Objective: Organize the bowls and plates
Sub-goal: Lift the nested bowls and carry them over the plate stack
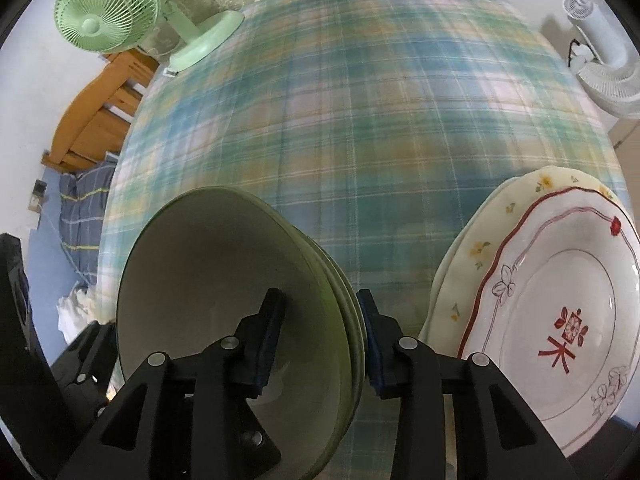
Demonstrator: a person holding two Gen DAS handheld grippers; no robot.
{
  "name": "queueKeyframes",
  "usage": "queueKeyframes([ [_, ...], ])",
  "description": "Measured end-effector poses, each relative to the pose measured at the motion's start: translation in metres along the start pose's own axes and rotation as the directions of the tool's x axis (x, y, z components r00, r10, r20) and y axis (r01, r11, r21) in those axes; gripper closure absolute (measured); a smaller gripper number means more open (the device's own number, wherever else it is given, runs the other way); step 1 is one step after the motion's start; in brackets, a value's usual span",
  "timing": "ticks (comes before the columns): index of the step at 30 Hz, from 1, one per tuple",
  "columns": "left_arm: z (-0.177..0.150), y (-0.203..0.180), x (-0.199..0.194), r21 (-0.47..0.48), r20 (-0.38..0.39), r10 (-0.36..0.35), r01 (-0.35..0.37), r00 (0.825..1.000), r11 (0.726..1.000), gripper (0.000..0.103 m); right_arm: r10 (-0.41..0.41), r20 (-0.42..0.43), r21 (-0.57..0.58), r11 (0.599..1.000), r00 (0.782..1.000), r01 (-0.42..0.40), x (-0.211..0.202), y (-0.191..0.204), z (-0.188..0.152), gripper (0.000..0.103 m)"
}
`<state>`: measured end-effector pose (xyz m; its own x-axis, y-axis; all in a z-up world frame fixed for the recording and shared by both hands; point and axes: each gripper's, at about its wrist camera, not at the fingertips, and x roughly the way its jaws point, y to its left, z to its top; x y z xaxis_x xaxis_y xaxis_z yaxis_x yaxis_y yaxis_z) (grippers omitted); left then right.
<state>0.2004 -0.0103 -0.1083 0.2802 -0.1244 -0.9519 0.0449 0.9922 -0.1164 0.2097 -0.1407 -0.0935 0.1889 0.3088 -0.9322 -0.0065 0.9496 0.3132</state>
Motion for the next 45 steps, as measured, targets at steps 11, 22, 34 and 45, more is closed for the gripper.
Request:
queueKeyframes([
  [11, -0.003, 0.003, 0.005, -0.022, -0.076, -0.204, 0.203, 0.976, 0.979, 0.02, -0.046, 0.009, 0.029, 0.999, 0.999, 0.046, 0.001, 0.005, -0.001, 0.06],
  [22, -0.005, -0.005, -0.001, 0.073, -0.027, -0.182, 0.183, 0.983, 0.98, 0.026, -0.097, 0.031, 0.049, 0.994, 0.995, 0.096, -0.002, 0.011, -0.01, 0.059],
  [34, -0.014, -0.009, -0.023, 0.165, -0.025, -0.197, 0.199, 0.98, 0.966, 0.027, -0.12, 0.078, 0.135, 0.985, 0.99, 0.109, -0.023, 0.017, -0.031, 0.059],
  [45, -0.016, -0.043, -0.051, 0.219, 0.032, -0.174, 0.163, 0.984, 0.962, 0.027, -0.108, 0.144, 0.164, 0.983, 0.984, 0.083, -0.065, 0.006, -0.038, 0.059],
])
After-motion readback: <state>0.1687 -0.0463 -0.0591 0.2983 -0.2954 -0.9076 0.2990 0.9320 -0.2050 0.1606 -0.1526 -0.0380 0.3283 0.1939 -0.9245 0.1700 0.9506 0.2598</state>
